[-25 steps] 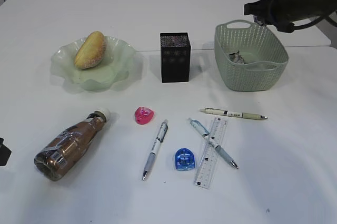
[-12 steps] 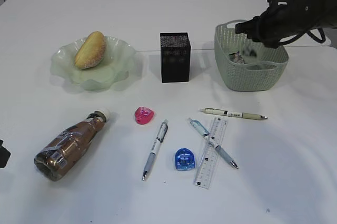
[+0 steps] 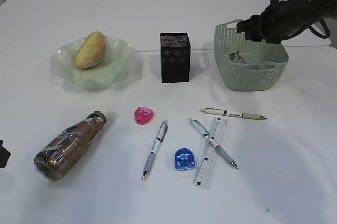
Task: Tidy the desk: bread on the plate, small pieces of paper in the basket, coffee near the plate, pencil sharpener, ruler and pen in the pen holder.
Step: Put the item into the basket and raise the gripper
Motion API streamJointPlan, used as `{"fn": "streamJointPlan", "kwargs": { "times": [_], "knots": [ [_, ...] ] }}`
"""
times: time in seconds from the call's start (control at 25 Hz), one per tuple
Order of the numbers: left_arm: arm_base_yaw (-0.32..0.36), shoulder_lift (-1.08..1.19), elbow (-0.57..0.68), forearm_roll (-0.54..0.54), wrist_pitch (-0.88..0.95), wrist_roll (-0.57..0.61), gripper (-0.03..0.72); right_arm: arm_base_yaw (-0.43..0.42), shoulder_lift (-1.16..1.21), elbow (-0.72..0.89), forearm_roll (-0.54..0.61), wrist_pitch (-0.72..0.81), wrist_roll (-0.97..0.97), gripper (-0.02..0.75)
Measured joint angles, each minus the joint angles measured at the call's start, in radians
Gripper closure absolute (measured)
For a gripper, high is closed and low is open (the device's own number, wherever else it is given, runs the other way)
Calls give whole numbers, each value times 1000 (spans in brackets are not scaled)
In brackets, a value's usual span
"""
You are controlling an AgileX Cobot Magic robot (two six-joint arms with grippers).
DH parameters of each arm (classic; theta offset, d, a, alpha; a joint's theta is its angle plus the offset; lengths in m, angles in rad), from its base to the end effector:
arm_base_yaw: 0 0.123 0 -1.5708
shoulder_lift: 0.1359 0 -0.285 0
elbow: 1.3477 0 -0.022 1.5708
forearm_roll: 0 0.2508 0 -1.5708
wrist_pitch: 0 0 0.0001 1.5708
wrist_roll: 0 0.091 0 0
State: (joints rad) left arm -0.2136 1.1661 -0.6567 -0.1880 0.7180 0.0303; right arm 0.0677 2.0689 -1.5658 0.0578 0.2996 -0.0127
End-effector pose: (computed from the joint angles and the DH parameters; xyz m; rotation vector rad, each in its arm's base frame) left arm 0.1935 -0.0534 0.2333 0.1753 2.7104 -0.2637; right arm 0.4746 0.0337 0.2117 -0.0377 2.2866 0.0769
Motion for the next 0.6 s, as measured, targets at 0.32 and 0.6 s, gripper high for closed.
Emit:
{"fn": "streamJointPlan", "kwargs": {
  "times": [0.32, 0.6],
  "knots": [
    [0, 0, 0, 0, 0, 0, 475, 0, -128, -2, 0, 200, 0, 390],
    [0, 0, 0, 0, 0, 0, 468, 0, -234, 3, 33, 392, -22, 410]
  ]
}}
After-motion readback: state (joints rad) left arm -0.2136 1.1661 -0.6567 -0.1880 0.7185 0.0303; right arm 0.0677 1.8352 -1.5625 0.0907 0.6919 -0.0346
